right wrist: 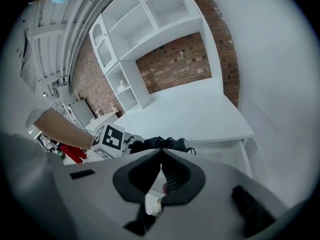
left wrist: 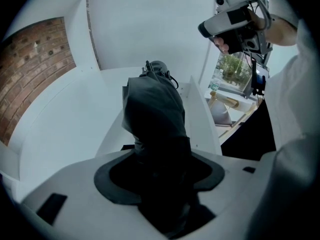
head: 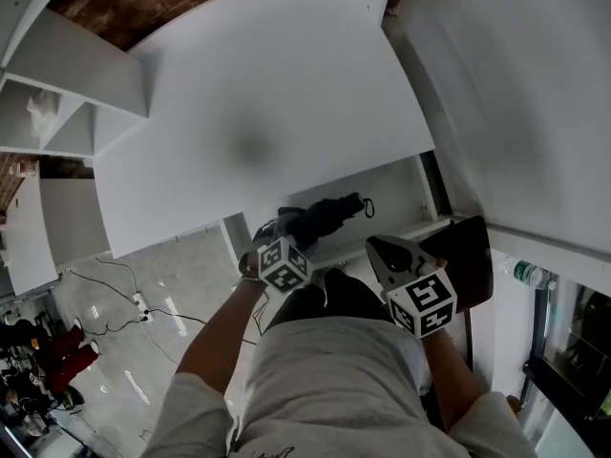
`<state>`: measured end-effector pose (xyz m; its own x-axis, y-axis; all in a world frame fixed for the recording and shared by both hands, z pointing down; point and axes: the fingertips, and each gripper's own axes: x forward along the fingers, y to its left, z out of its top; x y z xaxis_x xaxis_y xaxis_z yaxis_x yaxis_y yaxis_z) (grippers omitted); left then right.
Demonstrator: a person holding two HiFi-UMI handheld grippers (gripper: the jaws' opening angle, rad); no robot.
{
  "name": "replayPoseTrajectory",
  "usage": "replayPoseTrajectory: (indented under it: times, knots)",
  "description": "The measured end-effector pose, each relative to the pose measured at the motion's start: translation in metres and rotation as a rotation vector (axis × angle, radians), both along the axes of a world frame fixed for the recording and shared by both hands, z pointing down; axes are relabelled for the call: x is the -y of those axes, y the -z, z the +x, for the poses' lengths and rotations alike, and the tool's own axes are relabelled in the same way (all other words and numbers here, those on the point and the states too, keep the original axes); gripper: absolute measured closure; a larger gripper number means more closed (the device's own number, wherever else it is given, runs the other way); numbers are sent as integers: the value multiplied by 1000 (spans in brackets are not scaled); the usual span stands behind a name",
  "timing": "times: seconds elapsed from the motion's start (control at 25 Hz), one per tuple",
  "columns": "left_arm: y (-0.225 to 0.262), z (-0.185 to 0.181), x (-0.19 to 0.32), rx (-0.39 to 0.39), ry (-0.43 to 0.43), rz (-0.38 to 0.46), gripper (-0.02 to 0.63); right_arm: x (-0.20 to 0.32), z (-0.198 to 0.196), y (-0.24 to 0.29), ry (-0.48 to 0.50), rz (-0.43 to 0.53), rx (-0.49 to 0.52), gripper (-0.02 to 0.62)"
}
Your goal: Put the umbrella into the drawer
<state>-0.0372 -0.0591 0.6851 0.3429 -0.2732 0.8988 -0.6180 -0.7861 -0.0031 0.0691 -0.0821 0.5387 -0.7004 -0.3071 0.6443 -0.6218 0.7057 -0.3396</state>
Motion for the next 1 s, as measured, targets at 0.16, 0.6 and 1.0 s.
replayPoseTrajectory:
  times: [0.16,0.6,1.0]
  knots:
    - [-8,-2,1,13,-4,-13,330,-1,-2,-3,6,-5,-2,566]
    - [-29,-2,-2,34,15,-65,330,-8,-1,-14,13,-34,-8,566]
    - [-53,-5,3,80,10,-91,330,-7,-2,-15,7,-44,-2,566]
